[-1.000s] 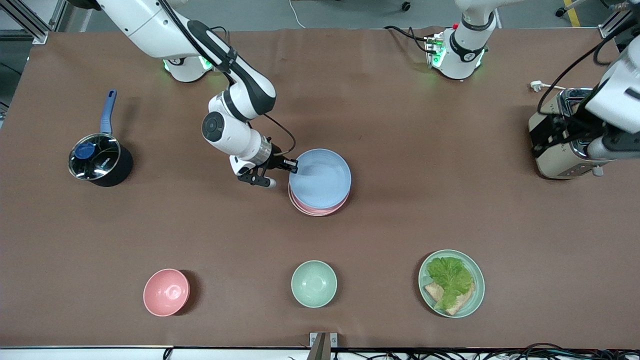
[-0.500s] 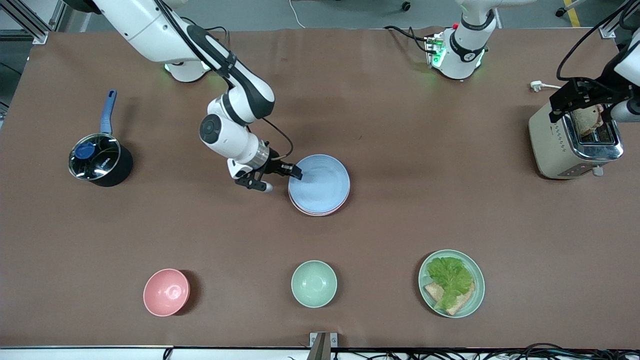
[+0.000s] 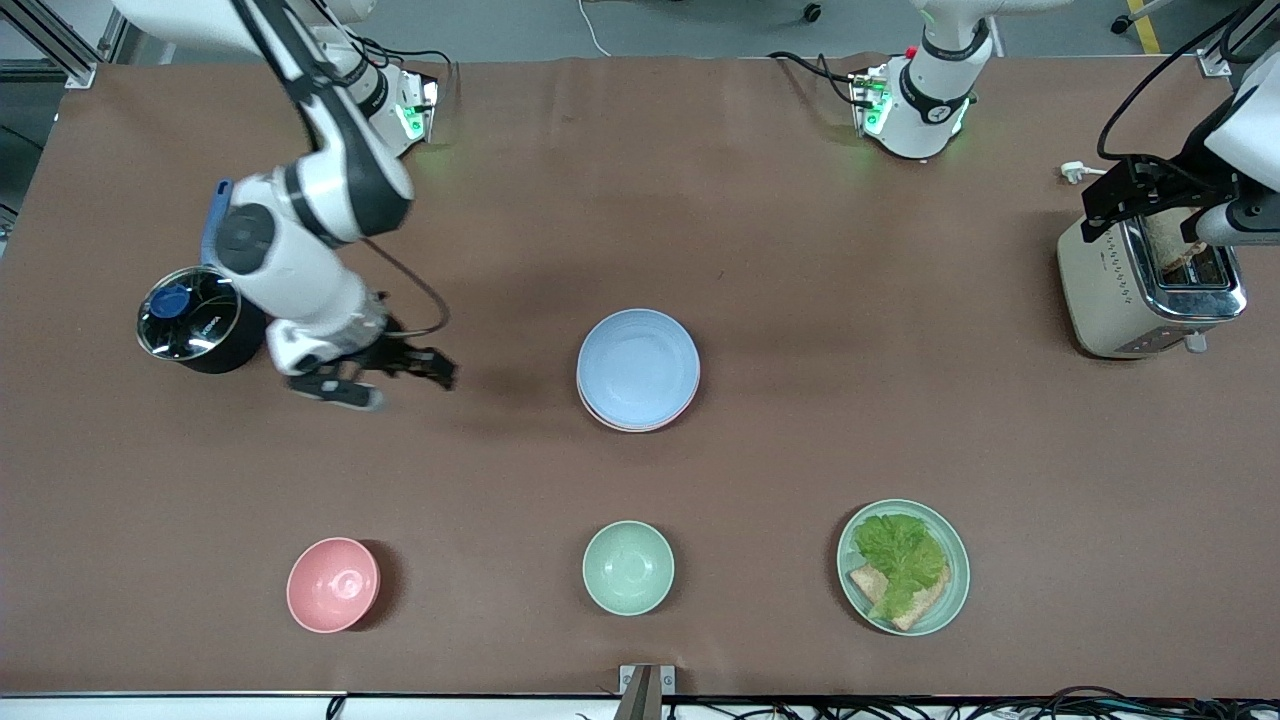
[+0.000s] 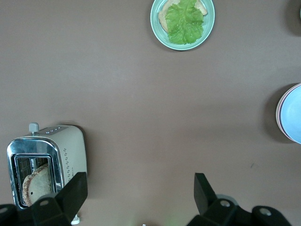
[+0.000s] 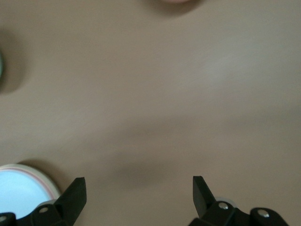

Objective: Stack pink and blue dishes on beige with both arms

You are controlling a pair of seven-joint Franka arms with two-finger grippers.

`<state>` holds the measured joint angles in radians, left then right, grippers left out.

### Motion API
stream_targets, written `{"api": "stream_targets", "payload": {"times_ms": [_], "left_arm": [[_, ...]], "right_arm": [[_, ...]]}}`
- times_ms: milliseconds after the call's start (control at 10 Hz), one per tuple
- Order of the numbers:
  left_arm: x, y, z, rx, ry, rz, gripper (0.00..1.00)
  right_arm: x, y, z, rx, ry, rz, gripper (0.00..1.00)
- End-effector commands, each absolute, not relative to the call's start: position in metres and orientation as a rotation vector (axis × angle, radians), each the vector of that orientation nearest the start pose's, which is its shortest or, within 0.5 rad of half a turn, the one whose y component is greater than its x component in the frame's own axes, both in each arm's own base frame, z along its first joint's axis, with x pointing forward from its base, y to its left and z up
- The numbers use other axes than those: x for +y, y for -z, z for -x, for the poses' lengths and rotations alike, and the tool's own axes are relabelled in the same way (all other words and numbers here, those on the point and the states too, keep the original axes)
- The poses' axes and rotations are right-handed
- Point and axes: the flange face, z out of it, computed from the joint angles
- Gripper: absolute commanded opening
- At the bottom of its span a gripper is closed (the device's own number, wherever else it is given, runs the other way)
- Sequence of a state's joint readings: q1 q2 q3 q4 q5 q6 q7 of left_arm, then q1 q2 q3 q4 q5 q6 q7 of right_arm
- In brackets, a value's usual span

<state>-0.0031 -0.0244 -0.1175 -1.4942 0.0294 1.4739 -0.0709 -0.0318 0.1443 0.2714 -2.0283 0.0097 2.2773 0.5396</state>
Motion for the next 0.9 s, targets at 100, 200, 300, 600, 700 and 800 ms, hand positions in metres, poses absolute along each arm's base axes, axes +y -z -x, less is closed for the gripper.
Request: {"api": "stream_targets", "payload": {"times_ms": [100, 200, 300, 600, 700, 800], "left_arm": [[-0.061, -0.649, -0.532, 0.089, -0.034, 3.122, 1.00], [-0.062, -0.649, -0.532, 0.092, -0.036, 3.122, 1.00], [-0.062, -0.648, -0.532, 0.092, -0.039, 3.122, 1.00], [-0.065, -0.648, -0.532, 0.104, -0.038, 3.120, 1.00], [-0.065, -0.647, -0.532, 0.101, -0.041, 3.120, 1.00], [-0.066, -0.647, -0.533, 0.103, -0.041, 3.119, 1.00]], "right_arm": [[0.030, -0.498, -0.574, 0.535, 0.212, 3.081, 1.00], [0.000, -0.527, -0.577, 0.470, 0.194, 3.104, 1.00], [-0.025, -0.558, -0.577, 0.441, 0.191, 3.114, 1.00], [-0.044, -0.641, -0.554, 0.405, 0.044, 3.137, 1.00], [-0.043, -0.658, -0.548, 0.406, 0.020, 3.143, 1.00], [-0.043, -0.671, -0.542, 0.409, 0.002, 3.138, 1.00]]}}
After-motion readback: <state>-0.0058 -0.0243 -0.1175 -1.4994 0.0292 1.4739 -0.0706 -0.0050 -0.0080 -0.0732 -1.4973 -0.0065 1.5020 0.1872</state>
